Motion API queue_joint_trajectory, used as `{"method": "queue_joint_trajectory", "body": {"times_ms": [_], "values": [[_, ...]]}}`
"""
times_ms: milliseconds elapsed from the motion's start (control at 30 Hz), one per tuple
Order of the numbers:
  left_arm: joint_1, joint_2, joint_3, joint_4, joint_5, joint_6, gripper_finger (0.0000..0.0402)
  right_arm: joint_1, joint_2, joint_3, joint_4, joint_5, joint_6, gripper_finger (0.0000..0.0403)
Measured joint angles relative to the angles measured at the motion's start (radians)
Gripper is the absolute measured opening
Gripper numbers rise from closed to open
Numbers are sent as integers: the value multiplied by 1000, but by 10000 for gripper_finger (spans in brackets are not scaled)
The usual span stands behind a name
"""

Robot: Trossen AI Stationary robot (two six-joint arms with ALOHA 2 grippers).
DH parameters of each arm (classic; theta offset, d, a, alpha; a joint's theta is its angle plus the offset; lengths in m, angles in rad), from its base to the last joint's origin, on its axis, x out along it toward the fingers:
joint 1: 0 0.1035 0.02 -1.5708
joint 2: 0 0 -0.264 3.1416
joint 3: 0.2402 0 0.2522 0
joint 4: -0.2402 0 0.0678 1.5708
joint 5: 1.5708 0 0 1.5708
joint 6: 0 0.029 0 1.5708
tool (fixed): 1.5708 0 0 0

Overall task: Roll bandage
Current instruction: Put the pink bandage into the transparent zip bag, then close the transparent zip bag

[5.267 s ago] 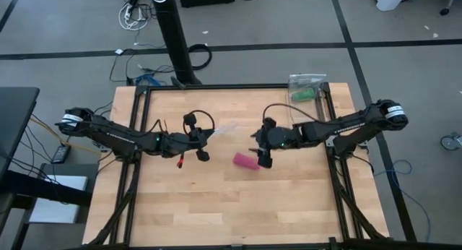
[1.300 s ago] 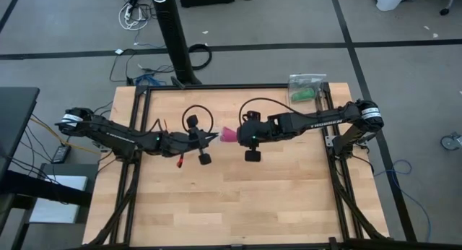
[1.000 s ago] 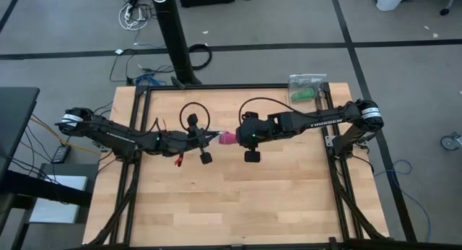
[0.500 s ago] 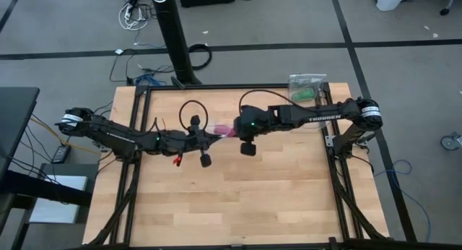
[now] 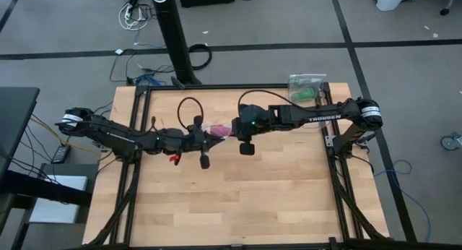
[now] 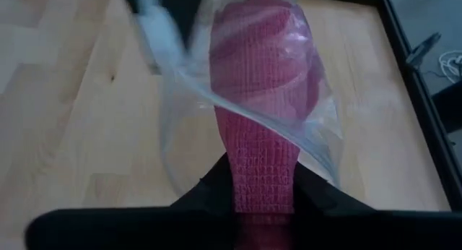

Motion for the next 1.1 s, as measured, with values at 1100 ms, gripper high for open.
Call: {"method": "queue_joint_trajectory", "body": {"times_ms": [1100], "values": [[39,0,-335,691,213,-73,1,93,-225,-255,135,101,197,214]]}}
